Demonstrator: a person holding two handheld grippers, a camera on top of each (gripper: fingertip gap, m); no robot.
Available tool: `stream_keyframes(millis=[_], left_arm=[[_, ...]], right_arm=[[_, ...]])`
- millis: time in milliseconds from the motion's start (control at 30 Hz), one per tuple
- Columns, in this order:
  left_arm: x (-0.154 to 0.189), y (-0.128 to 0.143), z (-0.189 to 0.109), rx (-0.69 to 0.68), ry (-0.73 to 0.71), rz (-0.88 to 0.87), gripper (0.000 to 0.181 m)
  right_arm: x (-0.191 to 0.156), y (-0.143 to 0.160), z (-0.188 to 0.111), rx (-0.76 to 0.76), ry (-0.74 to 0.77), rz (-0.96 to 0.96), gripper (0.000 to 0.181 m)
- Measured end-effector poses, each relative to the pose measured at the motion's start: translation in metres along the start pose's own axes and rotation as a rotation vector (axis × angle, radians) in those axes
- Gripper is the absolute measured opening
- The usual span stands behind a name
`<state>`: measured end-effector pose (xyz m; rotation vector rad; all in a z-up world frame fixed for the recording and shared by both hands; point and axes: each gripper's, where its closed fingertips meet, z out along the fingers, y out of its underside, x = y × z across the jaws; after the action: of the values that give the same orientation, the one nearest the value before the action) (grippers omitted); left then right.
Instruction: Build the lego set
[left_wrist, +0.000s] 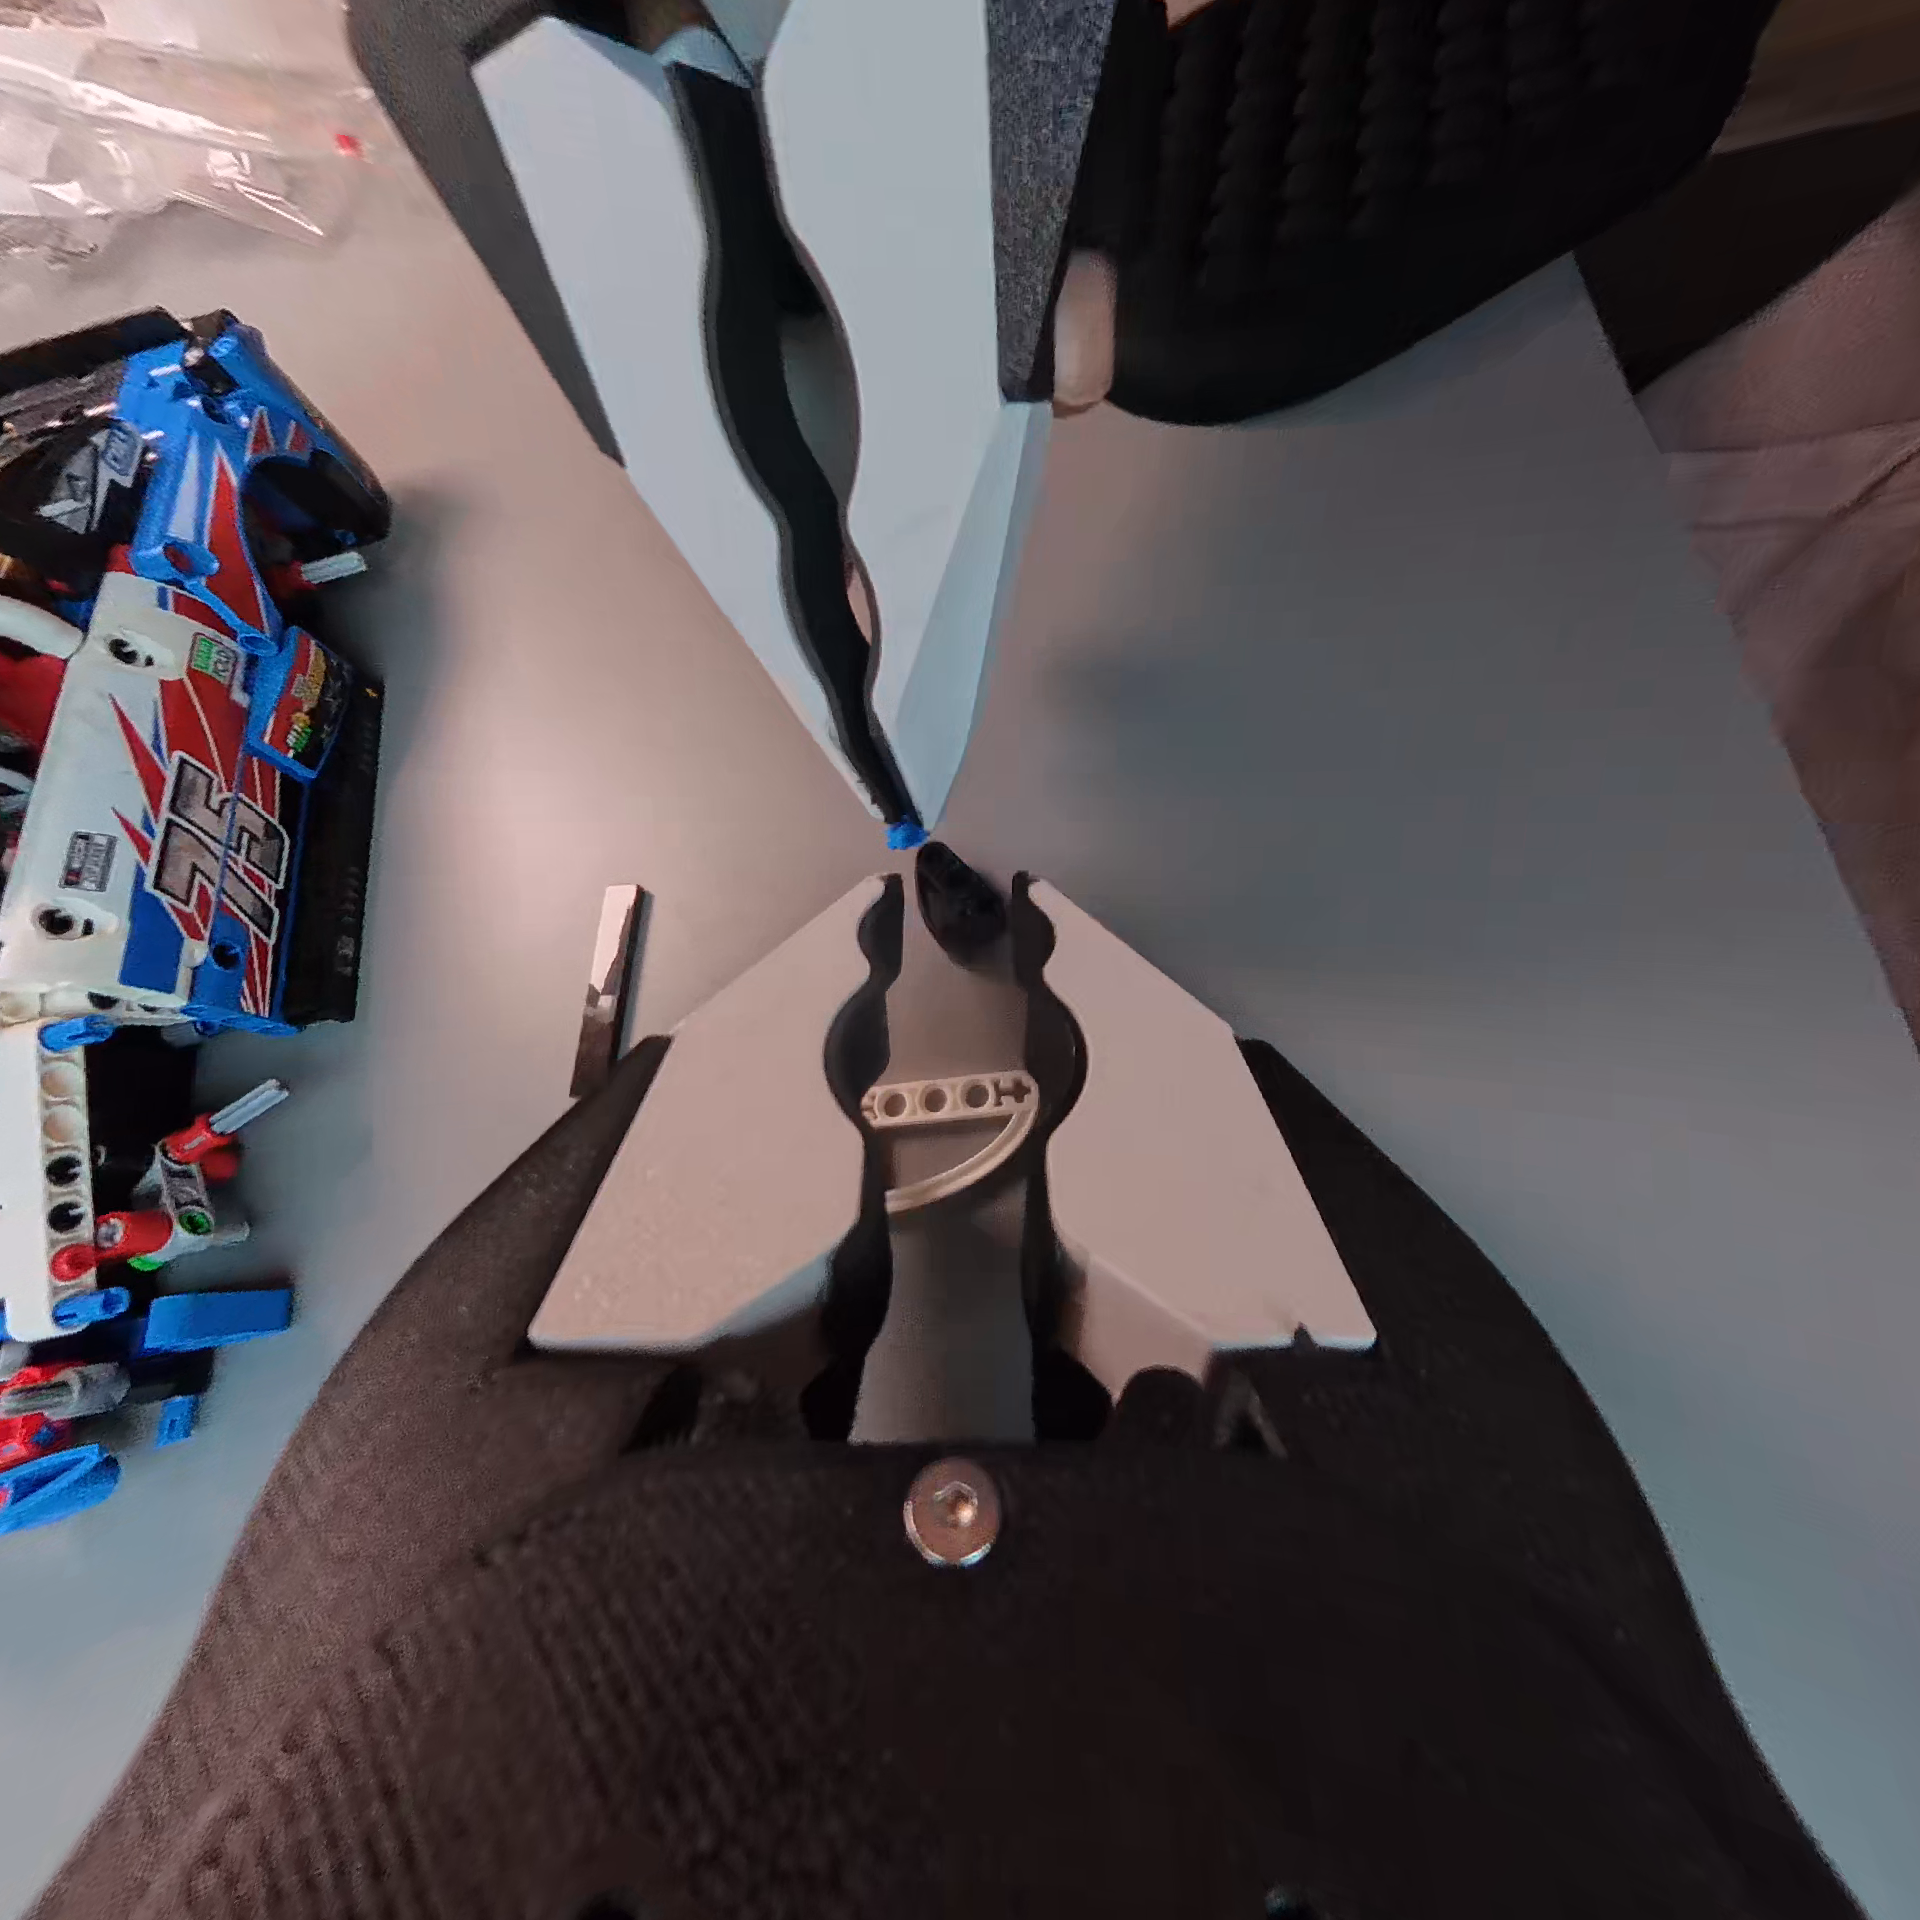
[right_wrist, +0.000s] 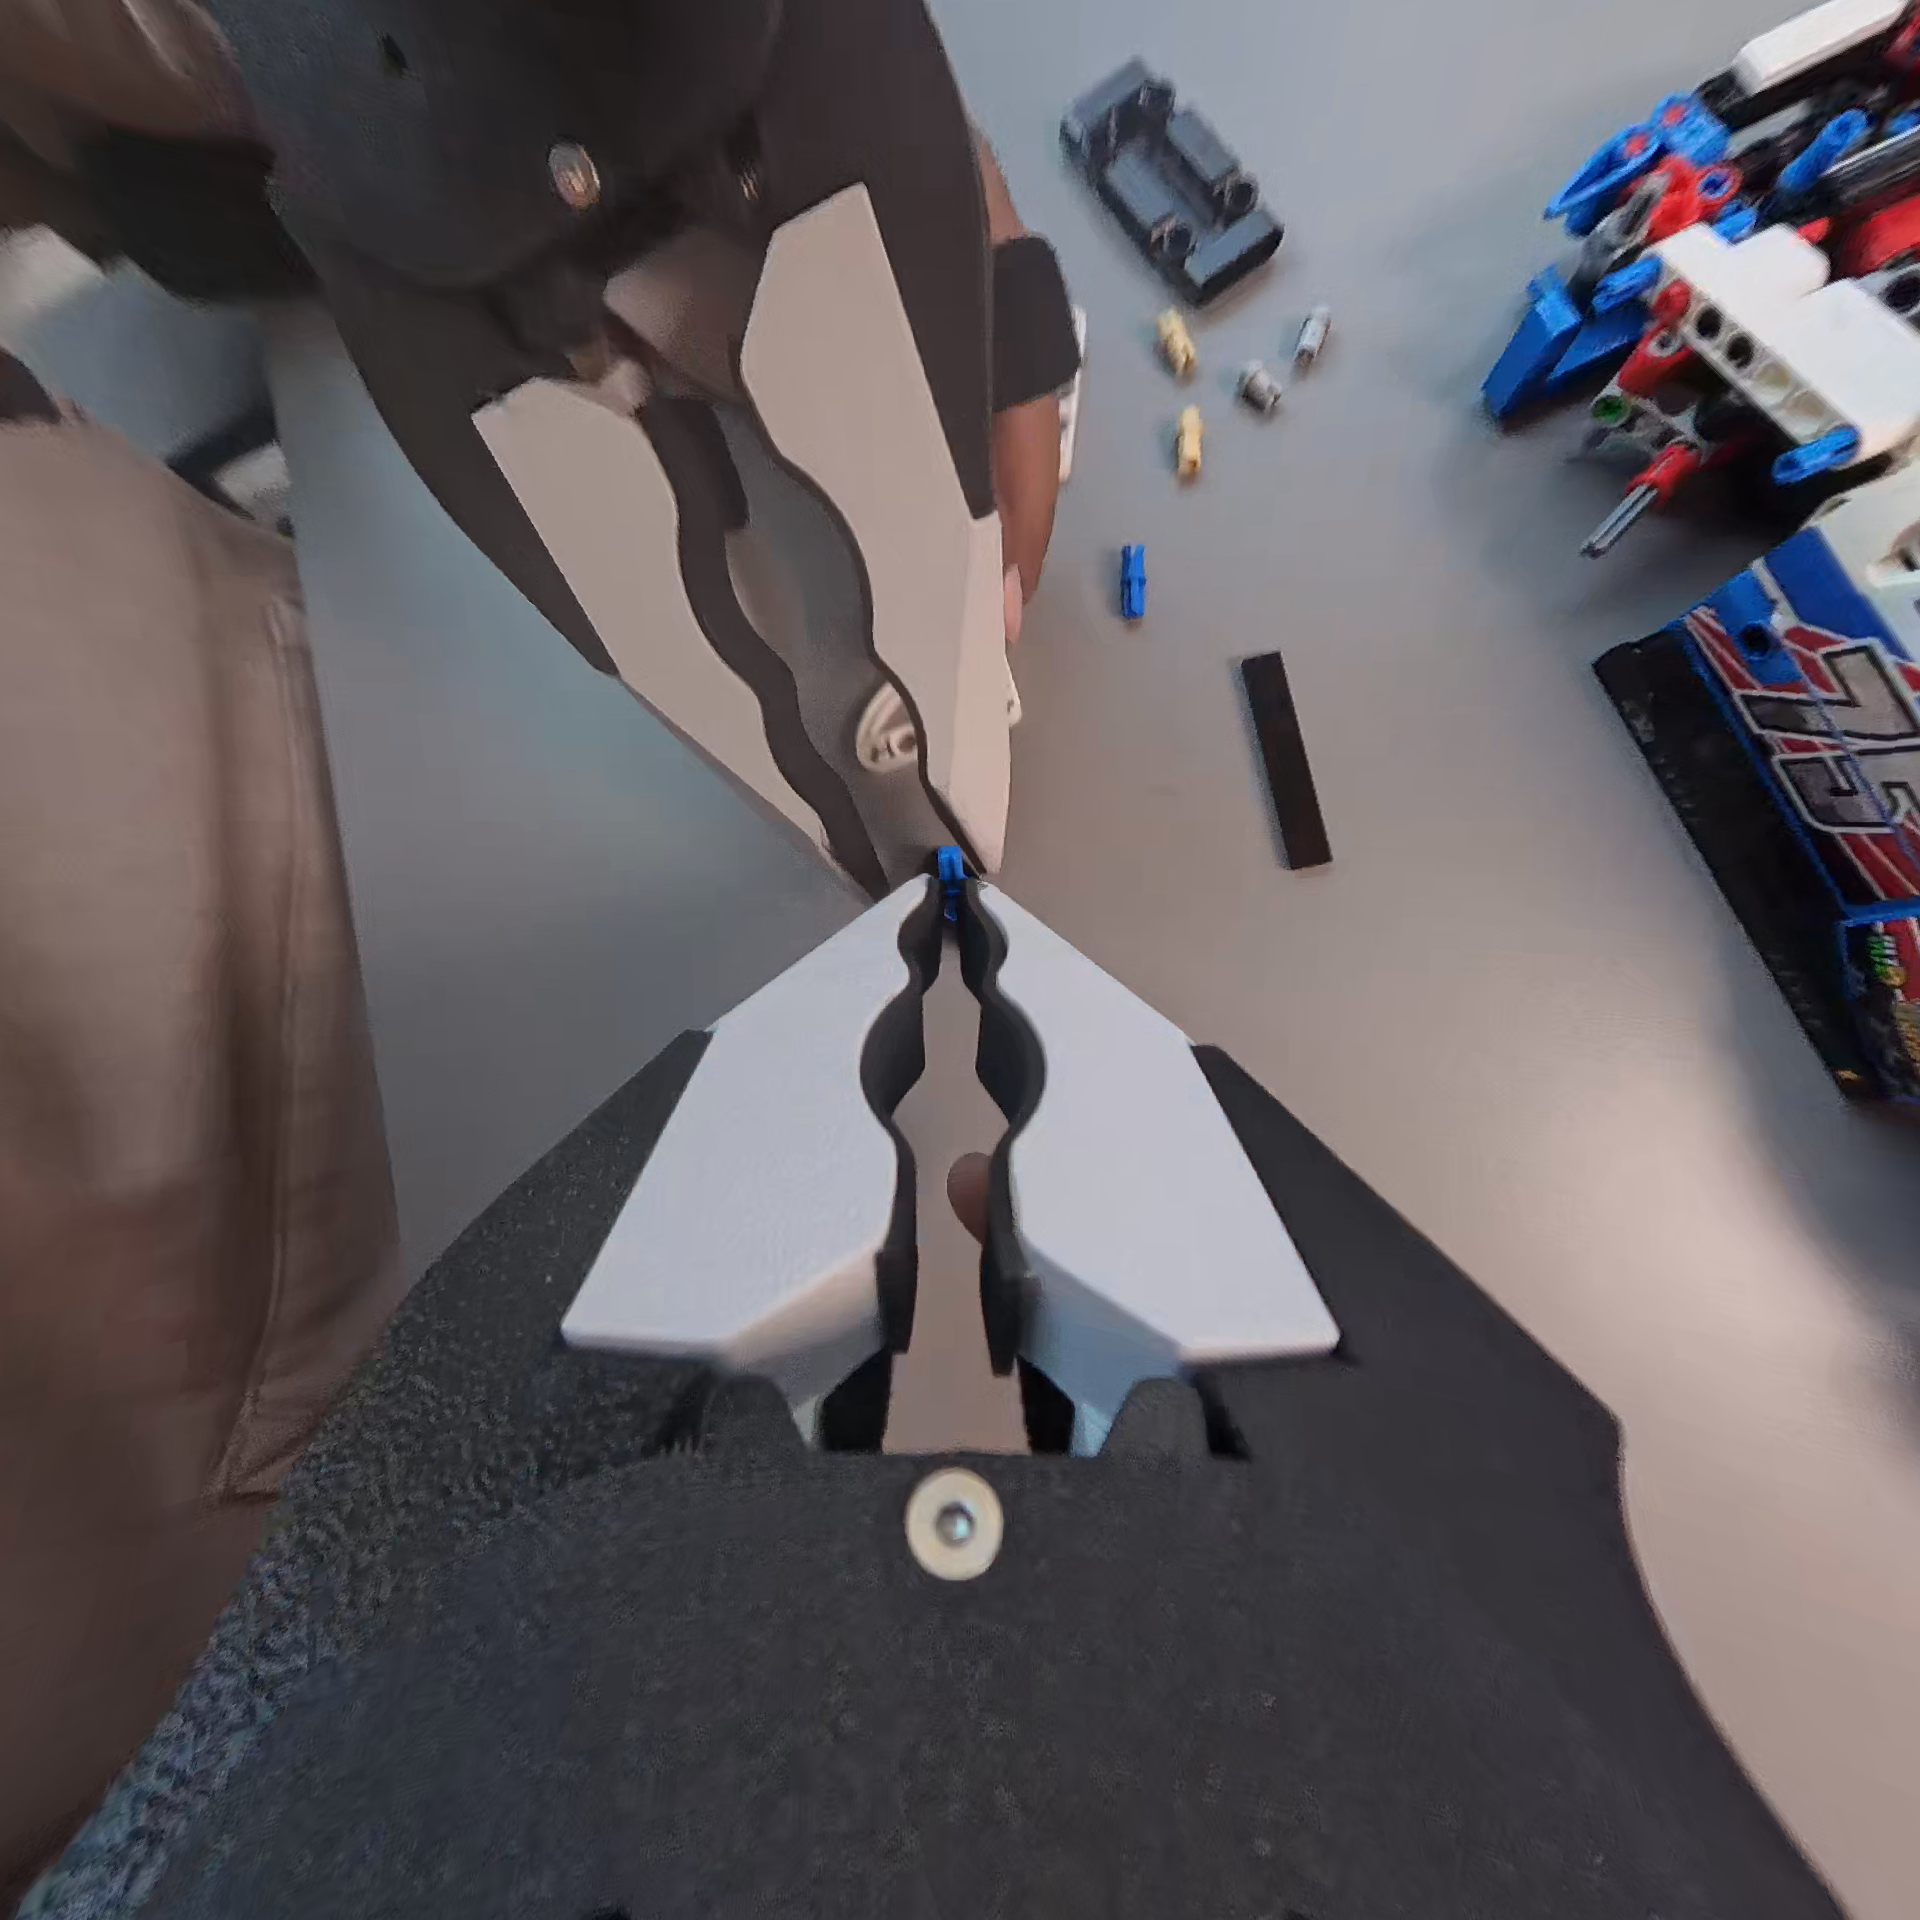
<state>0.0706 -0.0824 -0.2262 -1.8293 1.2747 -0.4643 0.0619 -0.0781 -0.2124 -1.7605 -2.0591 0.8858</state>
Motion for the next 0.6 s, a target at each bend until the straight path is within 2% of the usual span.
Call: stream_keyframes(millis=[100,200,333,467,600], left_arm=[[-0.005,-0.018,-0.009,0.112,-0.001,-0.105,0.022],[-0.015,-0.032,-0.019,0.191,-0.048,-0.160,0.016],[-0.017,-0.034,-0.023,0.202,-0.090,-0.136,0.000],[-0.018,-0.020,-0.016,0.104,-0.132,-0.071,0.000],[-0.039,-0.021,-0.034,0.142,-0.189,-0.128,0.000]], right_arm=[[-0.005,-0.029,-0.014,0.308,-0.060,0.148,0.000],[-0.006,-0.041,-0.025,0.492,-0.072,0.229,0.000],[-0.005,-0.039,-0.029,0.551,-0.065,0.262,0.000],[-0.003,-0.030,-0.026,0.487,0.005,0.203,0.000],[-0.001,-0.028,-0.029,0.453,0.084,0.130,0.000]])
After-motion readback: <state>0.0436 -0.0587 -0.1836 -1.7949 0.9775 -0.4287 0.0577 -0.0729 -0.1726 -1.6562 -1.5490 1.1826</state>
